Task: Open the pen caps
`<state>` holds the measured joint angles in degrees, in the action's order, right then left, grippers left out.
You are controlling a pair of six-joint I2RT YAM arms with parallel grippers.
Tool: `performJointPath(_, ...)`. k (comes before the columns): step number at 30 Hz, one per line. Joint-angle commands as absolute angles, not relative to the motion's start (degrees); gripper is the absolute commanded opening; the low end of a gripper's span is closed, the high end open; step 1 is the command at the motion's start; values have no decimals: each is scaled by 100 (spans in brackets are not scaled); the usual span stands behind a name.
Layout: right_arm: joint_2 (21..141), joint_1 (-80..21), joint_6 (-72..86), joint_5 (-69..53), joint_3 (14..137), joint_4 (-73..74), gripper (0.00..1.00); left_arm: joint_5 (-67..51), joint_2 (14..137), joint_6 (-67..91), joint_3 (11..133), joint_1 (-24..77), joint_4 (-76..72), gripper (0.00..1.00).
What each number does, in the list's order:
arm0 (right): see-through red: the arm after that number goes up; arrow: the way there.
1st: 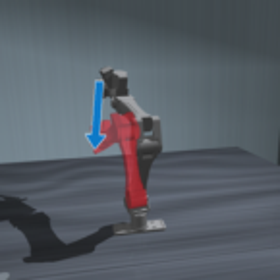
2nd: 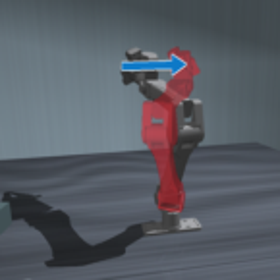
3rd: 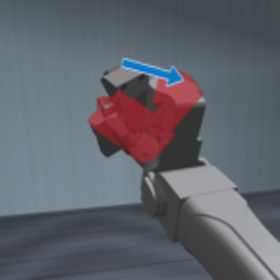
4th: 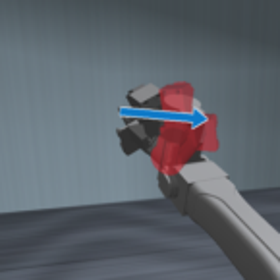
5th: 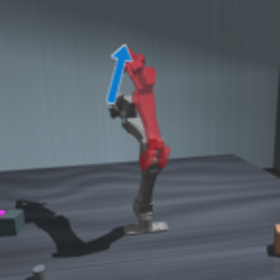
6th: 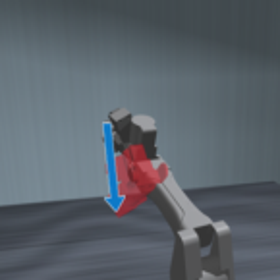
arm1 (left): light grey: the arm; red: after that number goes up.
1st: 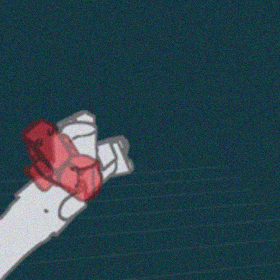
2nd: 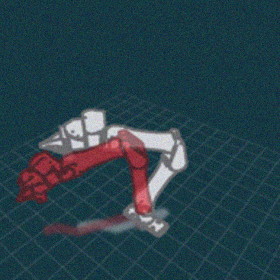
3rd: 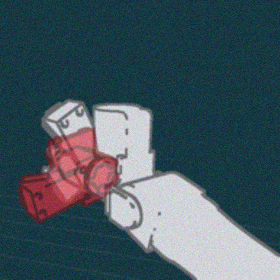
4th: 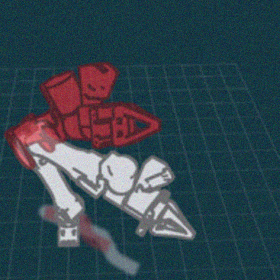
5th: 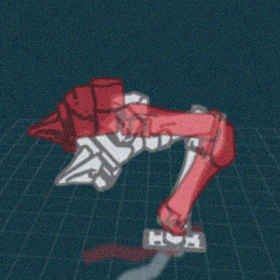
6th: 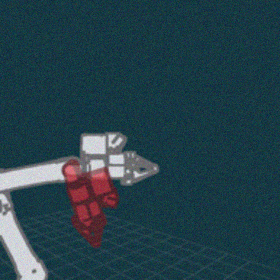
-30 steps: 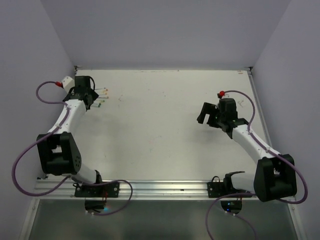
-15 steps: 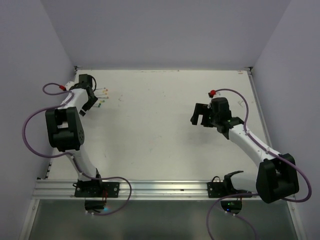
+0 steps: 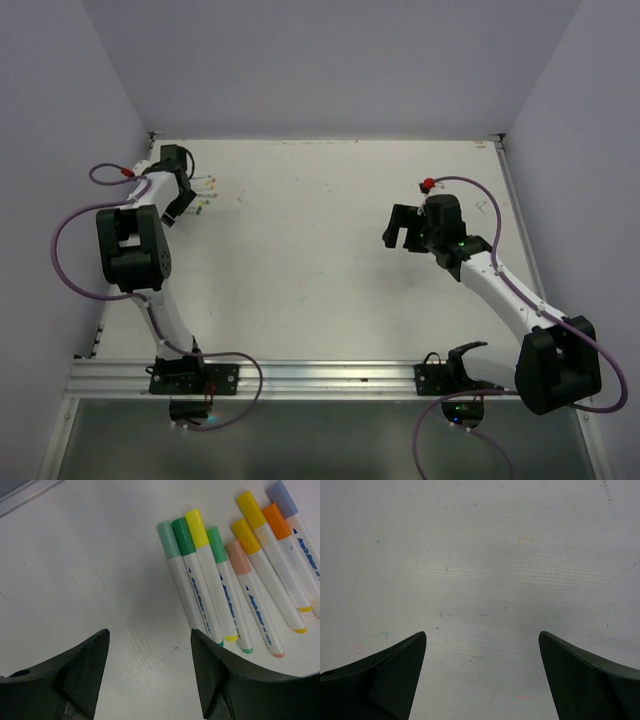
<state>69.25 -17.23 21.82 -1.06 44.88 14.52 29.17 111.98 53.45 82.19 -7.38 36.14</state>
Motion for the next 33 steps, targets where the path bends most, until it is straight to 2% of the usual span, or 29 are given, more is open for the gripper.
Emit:
performJointPath(1, 6794, -1740, 2109, -79, 4474, 1266, 99, 3111, 11460, 5563, 8657, -773, 3814, 69)
performJointPath(27, 6873, -1749, 2180, -79, 4412, 1107, 99, 3454, 12287, 5493, 9141, -773, 4192, 68)
performJointPath(31, 6864, -1749, 2180, -53, 4438, 1125, 99, 3480, 12235, 5441, 9018, -765, 4192, 60)
performJointPath(33, 6838, -1758, 2188, -35, 4447, 1151, 99, 3524, 12164, 5440, 8816, -773, 4166, 53)
